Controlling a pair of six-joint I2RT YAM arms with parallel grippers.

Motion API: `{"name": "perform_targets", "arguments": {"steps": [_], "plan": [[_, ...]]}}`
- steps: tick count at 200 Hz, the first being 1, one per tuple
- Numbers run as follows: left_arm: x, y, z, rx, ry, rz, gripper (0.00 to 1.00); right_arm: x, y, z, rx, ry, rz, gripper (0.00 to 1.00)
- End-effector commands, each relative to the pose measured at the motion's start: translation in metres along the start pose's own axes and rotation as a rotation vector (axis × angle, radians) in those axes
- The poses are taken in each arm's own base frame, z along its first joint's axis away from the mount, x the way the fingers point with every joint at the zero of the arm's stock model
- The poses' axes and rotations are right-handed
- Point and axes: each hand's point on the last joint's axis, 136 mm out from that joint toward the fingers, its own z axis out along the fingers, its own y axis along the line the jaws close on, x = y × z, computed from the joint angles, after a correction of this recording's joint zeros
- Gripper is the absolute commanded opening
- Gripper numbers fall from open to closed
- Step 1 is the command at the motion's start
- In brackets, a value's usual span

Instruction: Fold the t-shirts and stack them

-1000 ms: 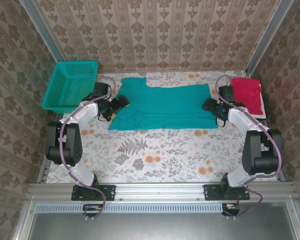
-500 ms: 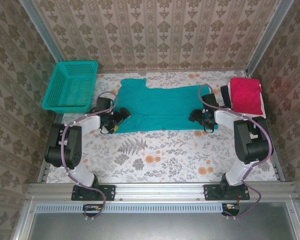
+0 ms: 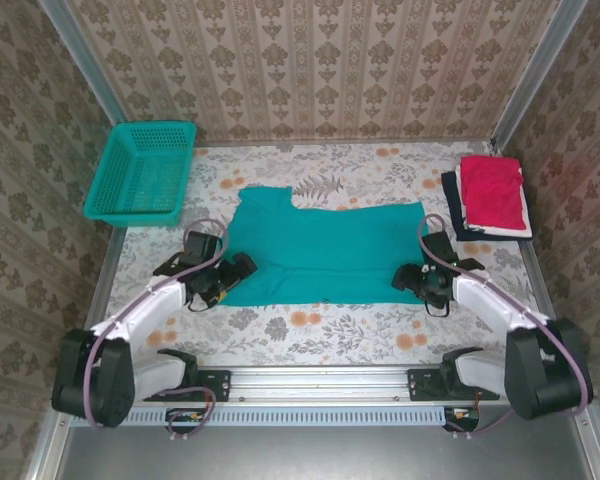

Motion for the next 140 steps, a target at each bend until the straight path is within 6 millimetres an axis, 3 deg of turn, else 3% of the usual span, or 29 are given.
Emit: {"name": "perform_targets", "arguments": {"steps": [1,35,67,101,140], "plan": [[-0.027,-0.018,-0.032,-0.033,-0.085,0.153,1.0,-0.009,0.016,-0.024,-0.073,-0.04,-0.012,0.79],[-0.09,-0.066,-0.052,0.056,-0.178,0.477,1.0,-0.053,0.054,-0.044,-0.158,-0.138,-0.099,0.79],[-0.135,-0.095,-0.043,0.085,-0.171,0.815,1.0,-0.078,0.075,-0.046,-0.183,-0.162,-0.138,0.8],[-0.166,-0.106,-0.009,0.071,-0.074,1.009,0.87,-0.087,0.084,-0.04,-0.197,-0.157,-0.142,0.8],[-0.189,-0.086,0.045,0.009,0.116,1.016,0.69,-0.085,0.077,-0.038,-0.17,-0.156,-0.145,0.8]]}}
